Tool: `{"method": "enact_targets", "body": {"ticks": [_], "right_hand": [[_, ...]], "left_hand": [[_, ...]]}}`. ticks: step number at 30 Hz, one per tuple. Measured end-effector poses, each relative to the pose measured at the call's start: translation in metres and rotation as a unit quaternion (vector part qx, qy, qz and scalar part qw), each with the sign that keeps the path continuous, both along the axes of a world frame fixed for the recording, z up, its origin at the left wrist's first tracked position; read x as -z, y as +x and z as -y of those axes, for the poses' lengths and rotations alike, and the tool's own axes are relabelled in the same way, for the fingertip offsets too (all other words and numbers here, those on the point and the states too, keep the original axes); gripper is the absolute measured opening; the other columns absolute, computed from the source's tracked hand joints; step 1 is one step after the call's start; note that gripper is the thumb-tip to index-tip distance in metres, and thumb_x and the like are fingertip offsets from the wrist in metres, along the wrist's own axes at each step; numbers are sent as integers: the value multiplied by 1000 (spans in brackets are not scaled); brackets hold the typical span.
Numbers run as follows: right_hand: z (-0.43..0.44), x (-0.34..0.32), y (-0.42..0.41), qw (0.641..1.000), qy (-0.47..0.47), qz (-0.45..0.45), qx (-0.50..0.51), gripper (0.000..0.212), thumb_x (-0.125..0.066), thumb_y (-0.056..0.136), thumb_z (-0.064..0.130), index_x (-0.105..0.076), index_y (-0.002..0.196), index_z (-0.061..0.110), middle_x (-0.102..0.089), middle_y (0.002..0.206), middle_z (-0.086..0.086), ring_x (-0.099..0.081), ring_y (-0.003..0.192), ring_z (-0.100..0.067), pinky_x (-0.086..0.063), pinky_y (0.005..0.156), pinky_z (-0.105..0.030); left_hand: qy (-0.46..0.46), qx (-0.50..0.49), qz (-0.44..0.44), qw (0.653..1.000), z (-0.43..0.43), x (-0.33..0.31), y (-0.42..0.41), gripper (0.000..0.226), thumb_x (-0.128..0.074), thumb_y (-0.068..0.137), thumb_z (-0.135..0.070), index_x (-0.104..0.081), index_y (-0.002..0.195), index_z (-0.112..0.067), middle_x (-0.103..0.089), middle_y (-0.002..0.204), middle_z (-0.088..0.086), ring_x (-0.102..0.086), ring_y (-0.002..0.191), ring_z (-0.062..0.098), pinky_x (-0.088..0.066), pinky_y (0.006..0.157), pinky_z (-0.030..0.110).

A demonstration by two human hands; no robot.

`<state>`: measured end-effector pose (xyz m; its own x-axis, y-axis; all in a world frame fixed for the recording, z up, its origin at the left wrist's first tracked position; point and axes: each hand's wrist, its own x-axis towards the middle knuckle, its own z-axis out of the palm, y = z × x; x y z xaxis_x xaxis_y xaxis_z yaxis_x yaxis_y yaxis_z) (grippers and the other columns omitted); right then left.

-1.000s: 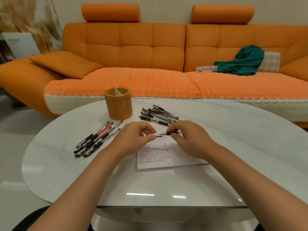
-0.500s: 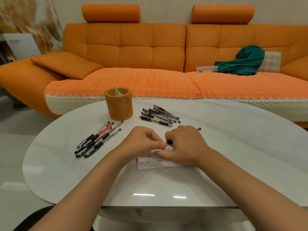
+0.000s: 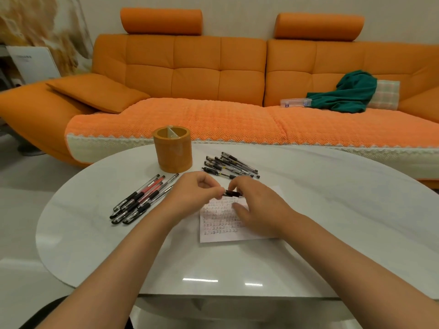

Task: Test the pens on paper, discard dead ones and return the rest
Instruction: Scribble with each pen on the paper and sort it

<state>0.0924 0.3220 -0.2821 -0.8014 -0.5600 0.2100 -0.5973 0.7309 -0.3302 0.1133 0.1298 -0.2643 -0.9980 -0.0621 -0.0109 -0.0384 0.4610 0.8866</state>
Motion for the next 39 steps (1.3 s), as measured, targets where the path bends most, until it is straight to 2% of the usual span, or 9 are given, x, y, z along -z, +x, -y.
{"method": "enact_targets", "body": {"ticks": [3, 6, 11, 14, 17, 24, 29, 34, 39], "right_hand": [[3, 3, -9, 1000, -14, 14, 14, 28, -51, 100, 16, -51, 126, 28, -45, 126, 9, -48, 113, -10, -44, 95, -29], [8, 5, -17, 999, -9, 11, 40, 27, -54, 101, 17, -62, 125, 26, -49, 119, 7, -53, 106, -14, -46, 90, -29], [25, 5, -29, 997, 15, -30, 75, 31, -53, 101, 19, -65, 129, 26, -58, 120, 5, -56, 110, -18, -47, 87, -31], [39, 6, -45, 992, 39, -60, 100, 30, -53, 101, 21, -67, 127, 26, -62, 121, 4, -57, 112, -20, -46, 87, -33], [54, 7, -62, 989, 69, -68, 114, 27, -52, 100, 19, -70, 121, 23, -65, 121, 1, -59, 110, -24, -49, 86, -35], [68, 8, -87, 982, 110, -64, 139, 24, -54, 96, 18, -71, 112, 25, -70, 113, 2, -65, 100, -22, -53, 83, -36], [64, 9, -88, 984, 100, -74, 128, 29, -62, 94, 20, -67, 121, 26, -65, 117, 1, -61, 104, -23, -49, 83, -34], [56, 4, -65, 994, 12, -70, 88, 34, -57, 96, 20, -59, 130, 28, -60, 121, 8, -57, 97, -12, -49, 82, -32], [44, 1, -27, 996, -70, 32, 39, 36, -55, 92, 36, -58, 127, 41, -63, 109, 21, -58, 74, -2, -50, 73, -27]], "left_hand": [[-18, -46, -39, 998, 17, 2, -4, 7, -76, 87, -27, -71, 91, -23, -75, 84, -9, -69, 85, 8, -58, 80, 34], [-161, -50, -46, 985, 37, 11, -6, 13, -69, 92, -37, -65, 103, -31, -66, 94, -19, -61, 88, 3, -51, 73, 27], [-388, -96, -29, 916, 76, 23, -14, 26, -55, 99, -35, -62, 124, -29, -61, 121, -3, -52, 112, 19, -52, 91, 38], [-513, -79, -1, 854, 85, 26, -13, 31, -48, 101, -35, -61, 128, -26, -58, 123, 1, -51, 114, 23, -46, 92, 36], [-561, -74, -14, 824, 85, 29, -12, 30, -46, 101, -32, -62, 126, -27, -60, 119, 0, -53, 111, 22, -42, 90, 33], [-525, -49, -39, 849, 82, 31, -16, 29, -51, 95, -15, -72, 111, -29, -67, 102, -3, -58, 93, 20, -36, 74, 29], [-418, -36, -75, 905, 76, 24, -17, 30, -51, 101, -20, -71, 120, -30, -65, 114, -2, -61, 99, 22, -52, 86, 35], [-336, 20, -128, 933, 58, 18, -16, 28, -49, 104, -25, -68, 124, -26, -57, 113, -4, -58, 97, 15, -49, 81, 29], [-281, 78, -168, 942, 34, 19, -16, 23, -58, 100, -24, -70, 120, -23, -59, 107, -4, -55, 93, 10, -44, 80, 24]]}}
